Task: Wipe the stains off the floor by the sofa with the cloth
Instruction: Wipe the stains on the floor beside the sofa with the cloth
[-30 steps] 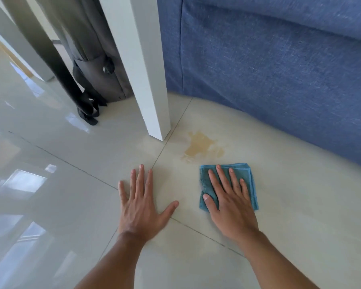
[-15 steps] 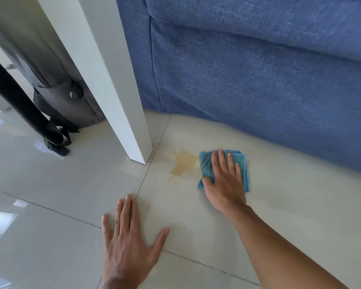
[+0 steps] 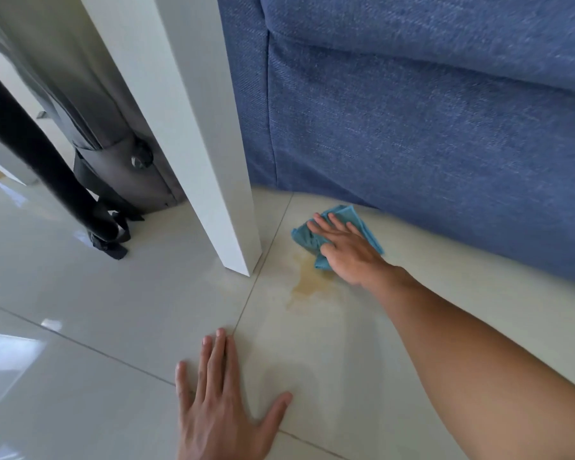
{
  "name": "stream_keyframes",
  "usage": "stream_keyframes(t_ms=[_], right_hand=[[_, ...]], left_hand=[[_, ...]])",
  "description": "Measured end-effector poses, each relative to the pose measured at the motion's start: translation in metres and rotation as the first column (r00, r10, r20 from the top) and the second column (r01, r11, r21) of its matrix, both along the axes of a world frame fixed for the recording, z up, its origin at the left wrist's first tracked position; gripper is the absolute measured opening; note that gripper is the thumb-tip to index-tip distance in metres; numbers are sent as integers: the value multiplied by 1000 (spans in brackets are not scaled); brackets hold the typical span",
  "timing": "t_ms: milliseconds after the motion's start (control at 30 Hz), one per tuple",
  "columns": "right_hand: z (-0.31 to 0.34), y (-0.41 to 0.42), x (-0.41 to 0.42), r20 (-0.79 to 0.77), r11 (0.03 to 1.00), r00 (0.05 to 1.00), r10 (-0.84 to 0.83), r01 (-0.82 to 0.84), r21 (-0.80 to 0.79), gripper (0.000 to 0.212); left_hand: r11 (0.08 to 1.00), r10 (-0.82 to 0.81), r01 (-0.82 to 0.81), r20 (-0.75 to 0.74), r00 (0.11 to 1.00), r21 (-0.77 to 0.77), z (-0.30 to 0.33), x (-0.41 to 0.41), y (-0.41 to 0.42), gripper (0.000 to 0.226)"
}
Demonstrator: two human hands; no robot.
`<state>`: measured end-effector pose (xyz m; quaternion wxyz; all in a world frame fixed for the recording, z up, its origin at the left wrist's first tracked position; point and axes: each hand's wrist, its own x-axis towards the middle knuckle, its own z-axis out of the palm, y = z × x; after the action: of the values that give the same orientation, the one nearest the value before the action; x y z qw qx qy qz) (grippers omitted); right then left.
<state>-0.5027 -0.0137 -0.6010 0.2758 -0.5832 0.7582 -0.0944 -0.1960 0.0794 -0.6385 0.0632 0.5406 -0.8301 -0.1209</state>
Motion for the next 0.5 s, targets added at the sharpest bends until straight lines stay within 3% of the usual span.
stream_keyframes(t_ms=[333,500], right_hand=[[5,-52,42,170,967,953,252,-256,5,56],[3,-30,41,231,989,963,141,-128,-70,55]], left_hand=[[992,29,-38,-73,997,-117,-10,-4,-5,120],[996,29,-33,-55,998,-79,-6,-3,-6,120]])
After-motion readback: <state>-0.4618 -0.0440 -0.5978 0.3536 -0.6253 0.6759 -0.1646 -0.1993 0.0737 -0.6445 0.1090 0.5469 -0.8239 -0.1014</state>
